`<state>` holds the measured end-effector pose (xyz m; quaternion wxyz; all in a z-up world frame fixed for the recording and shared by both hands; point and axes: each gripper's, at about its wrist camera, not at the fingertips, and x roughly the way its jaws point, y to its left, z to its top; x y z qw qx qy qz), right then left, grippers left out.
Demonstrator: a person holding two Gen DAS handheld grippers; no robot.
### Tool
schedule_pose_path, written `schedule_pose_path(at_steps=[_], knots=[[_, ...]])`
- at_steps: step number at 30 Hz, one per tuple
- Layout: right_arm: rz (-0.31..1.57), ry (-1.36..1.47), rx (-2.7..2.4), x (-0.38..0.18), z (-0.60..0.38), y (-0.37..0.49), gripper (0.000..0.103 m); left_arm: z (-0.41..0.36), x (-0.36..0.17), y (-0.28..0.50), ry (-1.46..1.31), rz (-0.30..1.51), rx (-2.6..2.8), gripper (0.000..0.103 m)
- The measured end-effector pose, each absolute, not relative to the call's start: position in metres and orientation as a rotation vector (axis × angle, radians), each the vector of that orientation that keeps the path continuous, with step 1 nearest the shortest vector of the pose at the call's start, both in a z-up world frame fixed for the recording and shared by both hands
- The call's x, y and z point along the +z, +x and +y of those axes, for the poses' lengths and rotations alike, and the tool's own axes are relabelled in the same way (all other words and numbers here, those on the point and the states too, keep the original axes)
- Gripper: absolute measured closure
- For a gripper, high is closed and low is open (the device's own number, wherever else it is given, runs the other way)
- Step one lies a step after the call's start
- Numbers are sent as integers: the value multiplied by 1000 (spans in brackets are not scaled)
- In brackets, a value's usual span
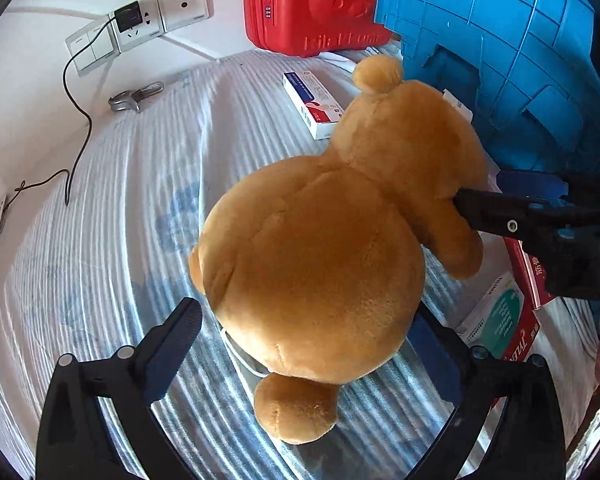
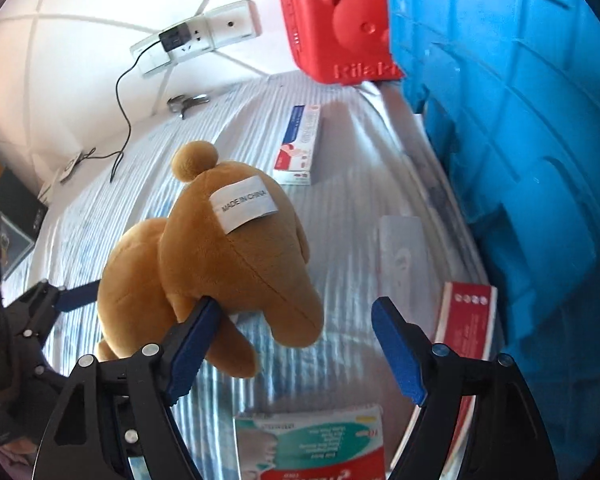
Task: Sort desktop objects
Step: 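Grasp the brown teddy bear with both tools, then carry the teddy bear into the blue bin and open both tools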
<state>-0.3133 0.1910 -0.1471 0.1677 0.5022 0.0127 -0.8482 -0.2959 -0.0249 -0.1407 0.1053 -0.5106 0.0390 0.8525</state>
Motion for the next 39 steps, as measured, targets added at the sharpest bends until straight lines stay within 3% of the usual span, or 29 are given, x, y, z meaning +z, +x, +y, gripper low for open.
schedule_pose_path(at_steps=[8,10,11,14,17,19,20,23,25,26,27,30,39], knots=[[133,1422,-2294,-149,186,-323,30,-21,-158,-301,-1608,56,2470,1],[100,1422,-2244,-153,187,-327,53,-19,-167,-306,-1627,57,2483,9],[73,1413,-2220,-154,188,-328,60,-20,-168,-307,-1622,35,2464,20],[109,1443,-2216,-159,183,-328,71,-19,-162,-303,-1576,130,2502,27],[170,1447,-2192,-162,177,-314,70,-33,-163,-302,-1589,133,2496,34],[159,1399,-2239,-158,181,-310,52,-42,-164,-304,-1600,97,2495,36],[141,1394,-2260,-159,183,-311,33,-43,-163,-304,-1594,116,2496,36],[101,1379,-2254,-165,183,-320,30,-37,-161,-303,-1571,183,2496,36],[113,1336,-2253,-166,178,-326,38,-37,-158,-304,-1548,194,2508,36],[100,1323,-2241,-167,177,-329,66,-37,-155,-305,-1530,183,2514,36],[59,1332,-2212,-169,176,-331,74,-38,-153,-305,-1522,184,2523,43],[79,1326,-2260,-164,175,-327,75,-41,-147,-302,-1500,163,2536,52],[42,1063,-2426,-66,191,-268,76,-34,-55,-265,-1185,132,2642,53]])
